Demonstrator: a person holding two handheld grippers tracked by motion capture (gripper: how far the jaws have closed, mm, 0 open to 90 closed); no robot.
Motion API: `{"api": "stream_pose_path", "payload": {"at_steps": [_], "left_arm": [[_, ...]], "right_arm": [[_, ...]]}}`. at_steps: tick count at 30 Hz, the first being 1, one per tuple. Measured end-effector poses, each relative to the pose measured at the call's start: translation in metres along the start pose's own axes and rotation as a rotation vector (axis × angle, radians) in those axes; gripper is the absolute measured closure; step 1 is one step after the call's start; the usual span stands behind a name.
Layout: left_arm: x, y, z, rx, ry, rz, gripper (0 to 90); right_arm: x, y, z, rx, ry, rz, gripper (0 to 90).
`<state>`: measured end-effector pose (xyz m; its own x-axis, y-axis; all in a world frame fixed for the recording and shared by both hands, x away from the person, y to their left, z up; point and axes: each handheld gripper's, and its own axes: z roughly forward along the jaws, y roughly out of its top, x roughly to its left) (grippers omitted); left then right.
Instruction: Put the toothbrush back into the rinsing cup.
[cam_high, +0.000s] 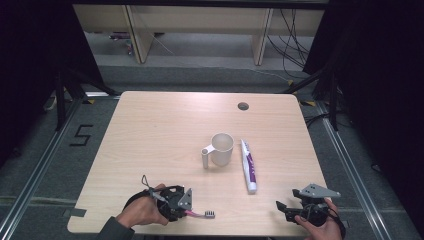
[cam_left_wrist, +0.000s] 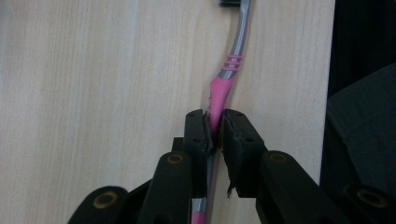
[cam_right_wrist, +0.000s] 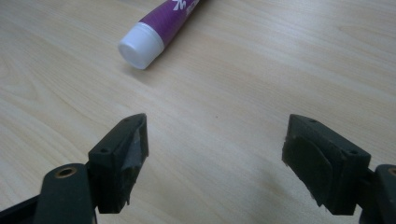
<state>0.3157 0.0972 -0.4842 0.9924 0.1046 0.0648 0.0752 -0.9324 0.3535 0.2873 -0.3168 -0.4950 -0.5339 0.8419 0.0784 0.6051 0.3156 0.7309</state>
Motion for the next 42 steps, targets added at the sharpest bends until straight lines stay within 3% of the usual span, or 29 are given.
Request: {"api": "stream_pose_path", "payload": {"at_steps": [3, 4, 17, 25, 27, 28, 30, 34, 35, 42], "left_arm": [[0.0, 0.001, 0.0, 0.015, -0.008, -0.015, 80.3], [0.0, 0.002, 0.0, 0.023, -0.01, -0.013, 80.5], [-0.002, 0.012, 0.001, 0.089, -0.012, -0.033, 81.8], [-0.002, 0.014, 0.001, 0.103, -0.022, -0.047, 81.9], [-0.002, 0.013, 0.0, 0.108, -0.02, -0.058, 81.9], [-0.002, 0.013, 0.0, 0.113, -0.019, -0.053, 81.9], [-0.002, 0.012, -0.001, 0.108, -0.015, -0.061, 82.0], [-0.002, 0.012, -0.003, 0.092, -0.011, -0.067, 82.0], [-0.002, 0.012, -0.004, 0.09, -0.011, -0.065, 82.0], [-0.003, 0.011, -0.011, 0.047, -0.017, -0.096, 82.0]], "right_arm": [[0.002, 0.0, 0.0, 0.003, 0.0, 0.018, 23.2], [0.0, 0.0, 0.0, -0.004, -0.012, -0.014, 23.3], [0.001, 0.0, 0.0, 0.0, 0.003, 0.001, 23.5], [0.0, 0.0, 0.0, 0.004, -0.009, -0.021, 23.6], [0.001, 0.0, 0.0, 0.005, -0.007, -0.013, 23.6], [0.003, 0.0, 0.0, 0.009, 0.003, 0.017, 23.6], [0.001, 0.0, 0.001, 0.001, 0.002, -0.006, 23.6], [0.002, 0.0, 0.0, 0.004, -0.002, 0.014, 23.7], [0.0, 0.0, 0.0, -0.003, 0.002, -0.006, 23.7], [0.0, 0.0, 0.0, -0.003, -0.011, -0.014, 23.9]]}}
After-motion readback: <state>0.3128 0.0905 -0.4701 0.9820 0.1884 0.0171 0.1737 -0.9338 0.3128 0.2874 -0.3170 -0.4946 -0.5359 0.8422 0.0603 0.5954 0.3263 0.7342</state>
